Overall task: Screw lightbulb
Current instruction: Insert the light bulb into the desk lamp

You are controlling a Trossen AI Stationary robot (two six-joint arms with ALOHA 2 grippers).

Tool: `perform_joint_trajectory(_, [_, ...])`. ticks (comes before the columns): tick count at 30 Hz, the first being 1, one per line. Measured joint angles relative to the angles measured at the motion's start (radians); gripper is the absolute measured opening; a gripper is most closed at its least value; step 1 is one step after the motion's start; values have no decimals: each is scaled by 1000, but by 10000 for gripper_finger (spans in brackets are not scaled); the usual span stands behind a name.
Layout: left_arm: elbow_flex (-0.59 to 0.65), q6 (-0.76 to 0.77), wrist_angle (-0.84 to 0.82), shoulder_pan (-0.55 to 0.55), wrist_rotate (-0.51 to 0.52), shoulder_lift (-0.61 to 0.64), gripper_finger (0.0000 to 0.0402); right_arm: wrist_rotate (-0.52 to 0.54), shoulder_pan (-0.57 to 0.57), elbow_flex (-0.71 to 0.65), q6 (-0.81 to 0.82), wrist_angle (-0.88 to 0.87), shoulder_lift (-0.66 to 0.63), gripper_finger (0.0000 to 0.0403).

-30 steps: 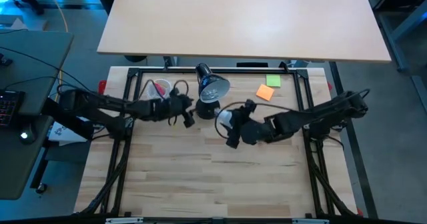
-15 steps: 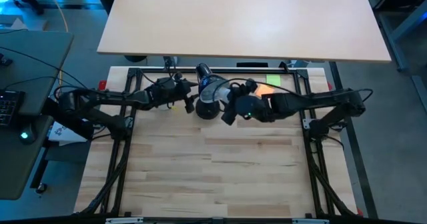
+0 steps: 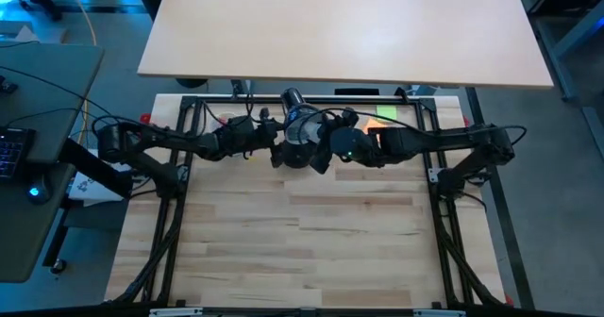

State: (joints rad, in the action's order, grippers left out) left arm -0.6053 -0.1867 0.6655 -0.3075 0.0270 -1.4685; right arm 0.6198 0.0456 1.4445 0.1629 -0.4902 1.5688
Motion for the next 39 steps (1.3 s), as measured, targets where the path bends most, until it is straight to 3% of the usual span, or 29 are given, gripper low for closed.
perform_joint_trajectory(7, [-6,2,-43,83,160,37,204,6,9,0,-45,-29,-1,242])
perform_joint_trajectory(13, [-6,72,-337,164,244,140,204,59,142,-2,10,-248,-77,242])
perform_joint_trajectory(16, [-6,124,-454,233,246,179,204,46,229,-61,17,-239,-131,242])
perform_joint_trajectory(20, [-6,116,-445,367,246,184,204,-116,310,-240,-1,-19,-206,242])
perform_joint_trajectory(24, [-6,53,-338,541,271,184,204,-328,328,-495,-11,390,-265,242])
perform_joint_trajectory(30, [-6,-305,-28,730,364,164,202,-670,259,-790,31,1128,-225,242])
perform_joint_trajectory(35, [-76,-539,43,757,356,111,205,-749,204,-835,79,1256,-182,242])
perform_joint_trajectory(39, [-158,-534,29,723,335,74,227,-764,177,-833,80,1243,-166,242])
